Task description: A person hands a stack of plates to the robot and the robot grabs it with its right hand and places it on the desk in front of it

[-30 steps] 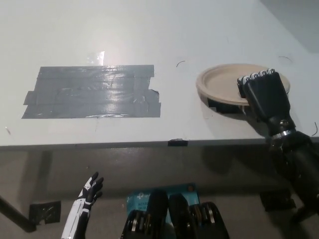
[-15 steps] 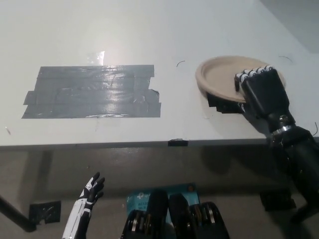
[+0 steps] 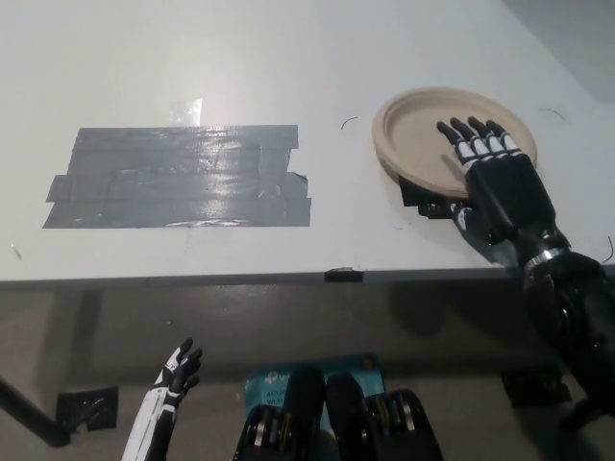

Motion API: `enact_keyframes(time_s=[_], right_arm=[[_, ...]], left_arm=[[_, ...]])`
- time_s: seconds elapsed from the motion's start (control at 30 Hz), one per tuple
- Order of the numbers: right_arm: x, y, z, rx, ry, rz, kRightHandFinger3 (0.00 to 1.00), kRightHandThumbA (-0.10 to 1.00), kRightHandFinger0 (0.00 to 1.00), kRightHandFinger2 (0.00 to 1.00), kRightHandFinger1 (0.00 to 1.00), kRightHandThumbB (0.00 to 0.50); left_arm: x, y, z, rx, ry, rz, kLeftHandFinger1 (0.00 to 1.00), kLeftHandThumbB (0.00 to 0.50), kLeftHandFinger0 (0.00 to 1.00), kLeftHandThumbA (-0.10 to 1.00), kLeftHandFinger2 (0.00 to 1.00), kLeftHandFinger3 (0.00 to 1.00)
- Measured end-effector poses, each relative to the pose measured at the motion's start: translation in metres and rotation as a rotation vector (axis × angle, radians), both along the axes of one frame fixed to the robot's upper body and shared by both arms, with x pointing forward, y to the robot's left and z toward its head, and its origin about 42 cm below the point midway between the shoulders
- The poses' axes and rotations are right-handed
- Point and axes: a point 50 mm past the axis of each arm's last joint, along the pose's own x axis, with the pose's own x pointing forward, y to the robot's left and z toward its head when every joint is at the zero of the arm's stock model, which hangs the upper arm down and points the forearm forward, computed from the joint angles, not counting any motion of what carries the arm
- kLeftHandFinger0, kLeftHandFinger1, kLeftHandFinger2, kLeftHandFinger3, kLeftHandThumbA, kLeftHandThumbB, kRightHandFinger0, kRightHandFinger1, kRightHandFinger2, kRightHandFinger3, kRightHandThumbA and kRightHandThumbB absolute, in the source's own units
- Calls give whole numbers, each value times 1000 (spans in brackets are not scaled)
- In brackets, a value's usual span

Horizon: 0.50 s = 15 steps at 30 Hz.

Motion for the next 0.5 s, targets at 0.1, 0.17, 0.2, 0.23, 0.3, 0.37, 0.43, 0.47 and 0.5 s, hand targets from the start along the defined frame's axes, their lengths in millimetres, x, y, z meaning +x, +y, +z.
enact_keyframes(time_s=[0.1,0.17,0.2,0.23,0.3,0.37,0.43,0.47,0.5], right_arm=[[-3,-2,-1,34,51,1,1000,861,1000,1000,1000,500],[-6,-4,0,66,92,8,1000,850,1000,1000,1000,500],[-7,-4,0,75,102,10,1000,862,1000,1000,1000,500],[-8,-5,0,85,113,12,1000,832,1000,1000,1000,500],[-10,-5,2,115,139,20,1000,830,1000,1000,1000,500],[-11,-6,2,148,173,25,1000,841,1000,1000,1000,500],[-13,-7,4,177,198,30,1000,995,1000,1000,1000,500],[-14,-7,5,207,220,38,1000,1000,1000,1000,1000,500],[-15,-8,6,218,229,41,1000,1000,1000,1000,1000,500]], left_arm=[[0,0,-1,0,3,0,1000,163,1000,1000,1000,1000],[0,0,-1,0,4,1,1000,161,1000,1000,1000,1000],[0,0,-1,0,5,1,1000,160,1000,1000,1000,1000],[0,0,-1,0,6,1,1000,159,1000,1000,1000,1000],[0,0,-1,0,8,1,1000,160,1000,1000,1000,1000],[0,0,-2,0,9,1,1000,159,1000,1000,1000,1000],[1,0,-2,0,11,1,1000,160,1000,1000,1000,1000],[1,0,-2,1,12,1,1000,162,1000,1000,1000,1000],[2,0,-2,1,13,1,1000,163,1000,1000,1000,1000]])
